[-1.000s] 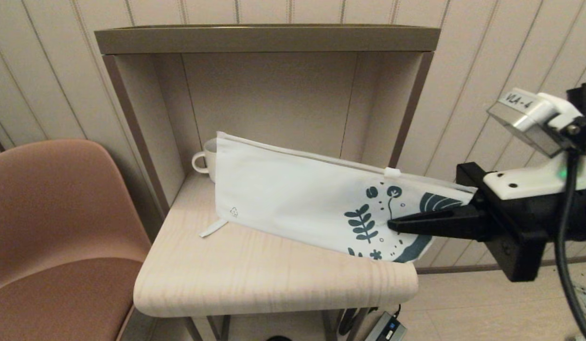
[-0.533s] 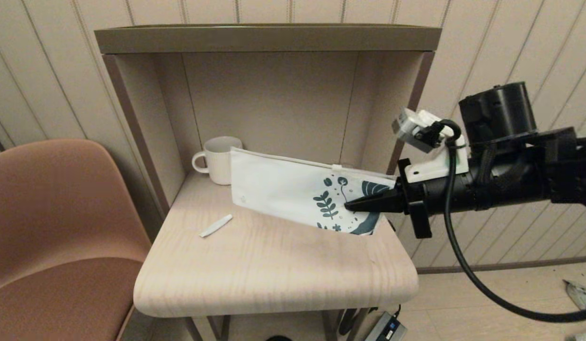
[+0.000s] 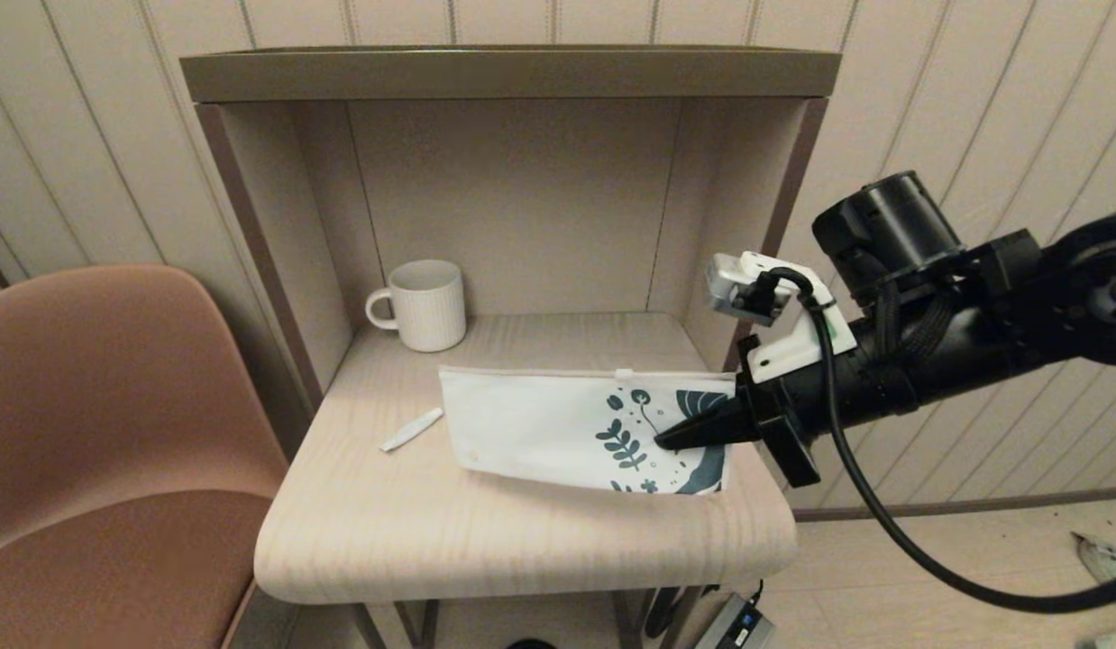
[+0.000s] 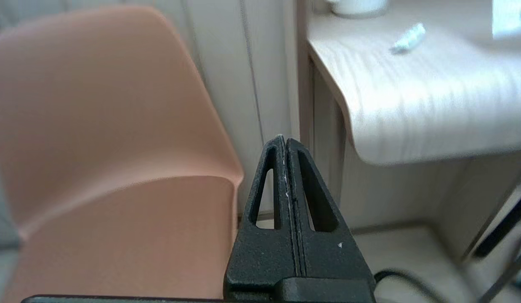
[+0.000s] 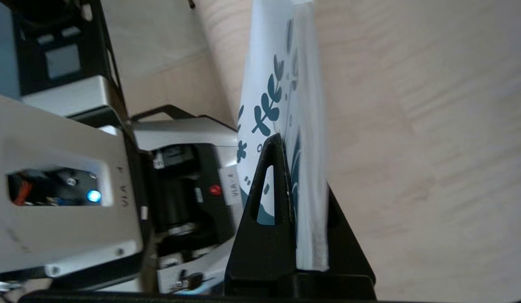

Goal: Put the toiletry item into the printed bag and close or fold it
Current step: Open the storage bag

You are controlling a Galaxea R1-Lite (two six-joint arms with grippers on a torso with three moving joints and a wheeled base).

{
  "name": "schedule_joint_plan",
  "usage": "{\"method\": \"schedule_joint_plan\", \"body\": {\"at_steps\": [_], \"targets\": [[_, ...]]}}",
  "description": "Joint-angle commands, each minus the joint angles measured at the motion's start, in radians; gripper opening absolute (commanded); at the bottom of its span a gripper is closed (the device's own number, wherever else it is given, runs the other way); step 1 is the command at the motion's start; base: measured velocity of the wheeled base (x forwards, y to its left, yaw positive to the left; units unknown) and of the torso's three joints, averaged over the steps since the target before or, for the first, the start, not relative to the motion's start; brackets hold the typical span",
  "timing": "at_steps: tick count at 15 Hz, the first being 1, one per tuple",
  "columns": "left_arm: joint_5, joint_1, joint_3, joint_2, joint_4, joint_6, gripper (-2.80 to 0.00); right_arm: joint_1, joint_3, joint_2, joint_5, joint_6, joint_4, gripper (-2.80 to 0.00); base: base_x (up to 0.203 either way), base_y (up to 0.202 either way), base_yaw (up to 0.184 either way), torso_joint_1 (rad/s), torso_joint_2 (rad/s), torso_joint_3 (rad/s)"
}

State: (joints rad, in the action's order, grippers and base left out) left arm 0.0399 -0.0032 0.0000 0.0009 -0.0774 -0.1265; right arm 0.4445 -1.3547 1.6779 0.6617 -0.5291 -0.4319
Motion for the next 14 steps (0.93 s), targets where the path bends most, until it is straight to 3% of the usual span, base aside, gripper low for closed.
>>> {"method": "schedule_joint_plan", "body": {"at_steps": [1, 5, 9, 12, 14], "targets": [[0.027, 0.0, -0.027, 0.032, 0.005, -0.032, -2.8, 0.005, -0.007, -0.004, -0.005, -0.03, -0.004, -2.8, 0.0, 0.0, 0.0, 0.0, 0.0, 0.0], [0.145, -0.002, -0.346, 0.368, 0.01, 0.007, -2.8, 0.055, -0.018, -0.027, -0.021, -0.032, -0.002, -2.8, 0.0, 0.0, 0.0, 0.0, 0.0, 0.0], [0.434, -0.019, -0.734, 0.868, 0.013, 0.049, -2.8, 0.102, -0.026, -0.042, -0.05, -0.032, -0.004, -2.8, 0.0, 0.0, 0.0, 0.0, 0.0, 0.0], [0.635, -0.114, -1.003, 1.224, 0.016, 0.065, -2.8, 0.115, -0.026, -0.044, -0.05, -0.034, -0.004, -2.8, 0.0, 0.0, 0.0, 0.0, 0.0, 0.0], [0.761, -0.234, -1.164, 1.407, 0.016, 0.071, -2.8, 0.117, -0.026, -0.037, -0.05, -0.038, -0.002, -2.8, 0.0, 0.0, 0.0, 0.0, 0.0, 0.0]]}}
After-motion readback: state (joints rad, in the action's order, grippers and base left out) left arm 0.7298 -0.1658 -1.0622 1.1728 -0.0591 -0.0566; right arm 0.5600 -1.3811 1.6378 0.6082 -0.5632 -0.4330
